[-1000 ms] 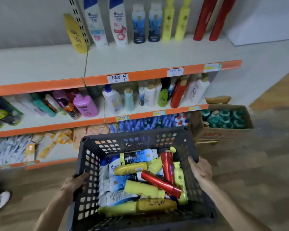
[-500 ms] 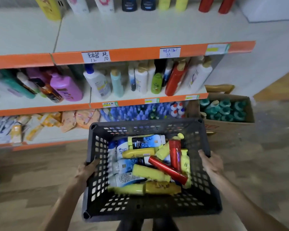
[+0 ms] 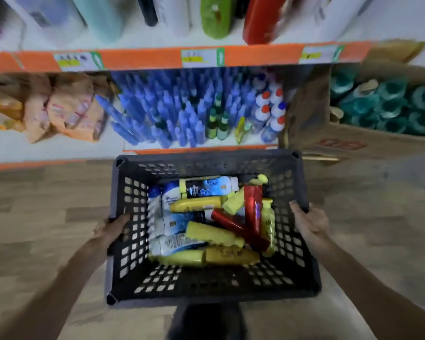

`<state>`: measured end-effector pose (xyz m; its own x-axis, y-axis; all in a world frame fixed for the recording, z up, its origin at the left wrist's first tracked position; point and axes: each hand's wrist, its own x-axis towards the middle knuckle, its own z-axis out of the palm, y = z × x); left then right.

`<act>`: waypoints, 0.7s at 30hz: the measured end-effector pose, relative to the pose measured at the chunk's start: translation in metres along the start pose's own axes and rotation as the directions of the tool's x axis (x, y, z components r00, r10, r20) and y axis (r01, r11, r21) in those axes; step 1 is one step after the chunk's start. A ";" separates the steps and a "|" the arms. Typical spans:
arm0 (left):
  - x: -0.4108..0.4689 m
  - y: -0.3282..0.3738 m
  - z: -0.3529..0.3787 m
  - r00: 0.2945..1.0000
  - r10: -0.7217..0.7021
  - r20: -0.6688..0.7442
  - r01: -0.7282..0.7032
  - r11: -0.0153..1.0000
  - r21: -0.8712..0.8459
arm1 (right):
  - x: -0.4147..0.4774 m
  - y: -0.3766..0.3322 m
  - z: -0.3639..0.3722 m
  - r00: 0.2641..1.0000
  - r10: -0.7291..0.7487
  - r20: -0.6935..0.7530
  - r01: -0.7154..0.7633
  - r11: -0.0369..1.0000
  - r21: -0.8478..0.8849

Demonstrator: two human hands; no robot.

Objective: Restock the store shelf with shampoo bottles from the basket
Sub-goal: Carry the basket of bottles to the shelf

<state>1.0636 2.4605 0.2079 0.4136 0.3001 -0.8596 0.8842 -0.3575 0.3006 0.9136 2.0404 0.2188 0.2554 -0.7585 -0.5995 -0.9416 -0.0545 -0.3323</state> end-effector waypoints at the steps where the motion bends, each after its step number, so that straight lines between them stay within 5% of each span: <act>1: 0.022 -0.008 0.010 1.000 -0.007 0.002 0.007 1.000 -0.017 | 0.019 0.007 0.016 1.000 0.000 0.003 0.000 1.000 0.022; 21: 0.239 -0.010 0.132 0.996 0.084 0.030 -0.083 0.996 -0.024 | 0.199 0.028 0.175 0.998 0.056 0.029 -0.061 0.982 0.180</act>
<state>1.1252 2.4188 -0.0549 0.4797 0.2421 -0.8434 0.8516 -0.3598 0.3811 0.9765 2.0017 -0.0377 0.2082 -0.7410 -0.6384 -0.9005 0.1096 -0.4209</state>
